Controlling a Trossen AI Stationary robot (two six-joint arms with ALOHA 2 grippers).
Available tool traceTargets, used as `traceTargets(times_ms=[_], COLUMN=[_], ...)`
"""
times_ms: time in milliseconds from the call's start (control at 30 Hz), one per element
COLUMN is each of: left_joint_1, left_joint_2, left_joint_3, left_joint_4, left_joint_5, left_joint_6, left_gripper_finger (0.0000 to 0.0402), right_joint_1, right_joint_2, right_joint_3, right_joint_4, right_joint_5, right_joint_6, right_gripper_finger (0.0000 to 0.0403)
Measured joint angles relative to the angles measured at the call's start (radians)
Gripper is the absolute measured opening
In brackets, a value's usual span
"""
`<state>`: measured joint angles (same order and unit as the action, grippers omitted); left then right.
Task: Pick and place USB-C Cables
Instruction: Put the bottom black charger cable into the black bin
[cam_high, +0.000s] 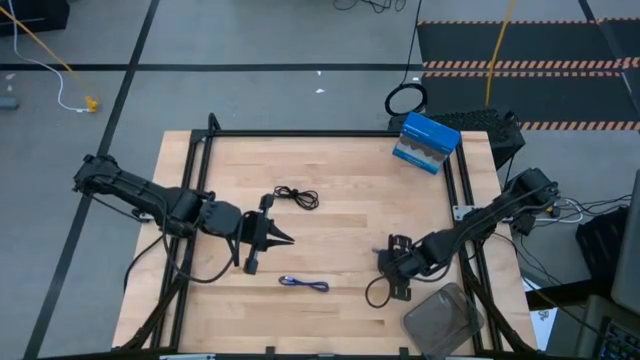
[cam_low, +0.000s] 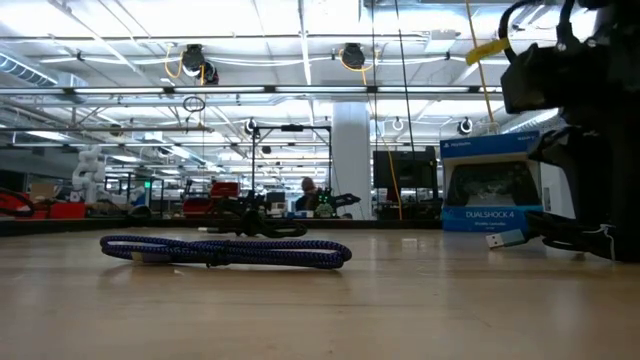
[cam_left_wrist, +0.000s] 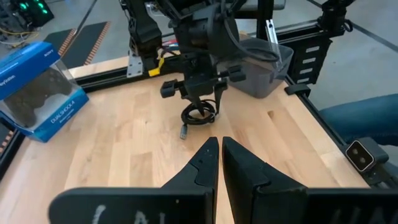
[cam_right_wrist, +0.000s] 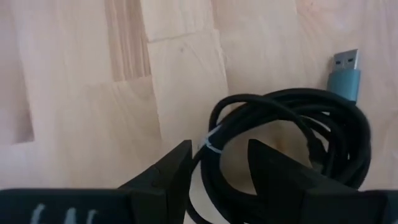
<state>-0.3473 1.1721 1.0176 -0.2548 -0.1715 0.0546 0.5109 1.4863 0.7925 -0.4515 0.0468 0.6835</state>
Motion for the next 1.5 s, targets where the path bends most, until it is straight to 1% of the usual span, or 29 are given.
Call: traceTargets(times_ms=[67, 167, 367, 467, 733, 867, 1133, 1300, 1367, 1500], left_joint_1=[0.0, 0.0, 0.0, 0.0, 0.0, 0.0, 0.0, 0.0, 0.0, 0.0], left_joint_2=[0.0, 0.0, 0.0, 0.0, 0.0, 0.0, 0.0, 0.0, 0.0, 0.0], left_joint_3=[0.0, 0.0, 0.0, 0.0, 0.0, 0.0, 0.0, 0.0, 0.0, 0.0], left_joint_4=[-0.001, -0.002, -0.003, -0.003, -0.003, -0.003, -0.005, -0.006, -0.006, -0.007], left_joint_5=[0.002, 0.002, 0.002, 0.002, 0.001, 0.001, 0.001, 0.001, 0.001, 0.001], left_joint_6=[-0.004, -0.003, -0.001, -0.001, 0.0, 0.0, -0.005, -0.005, -0.005, -0.005], left_gripper_finger=[0.0026, 0.0026, 0.0026, 0.0026, 0.0026, 0.0026, 0.0026, 0.0026, 0.0026, 0.0026], right_joint_1=[0.001, 0.001, 0.001, 0.001, 0.0, 0.0, 0.0, 0.0, 0.0, 0.003], right_joint_2=[0.021, 0.052, 0.059, 0.059, 0.059, 0.059, 0.044, -0.002, -0.025, -0.06], right_joint_3=[0.0, 0.0, 0.001, 0.001, 0.001, 0.001, 0.001, 0.006, 0.032, 0.126], right_joint_4=[0.013, 0.015, 0.016, 0.009, 0.002, 0.002, 0.003, -0.014, -0.063, -0.227], right_joint_5=[-0.021, -0.024, -0.02, -0.01, 0.006, 0.006, -0.001, -0.053, -0.064, -0.075], right_joint_6=[-0.01, -0.015, -0.015, -0.031, -0.044, -0.042, -0.024, 0.015, 0.046, 0.089], right_gripper_finger=[0.0151, 0.0151, 0.0144, 0.0124, 0.0046, 0.0024, 0.0026, 0.0023, 0.0021, 0.002])
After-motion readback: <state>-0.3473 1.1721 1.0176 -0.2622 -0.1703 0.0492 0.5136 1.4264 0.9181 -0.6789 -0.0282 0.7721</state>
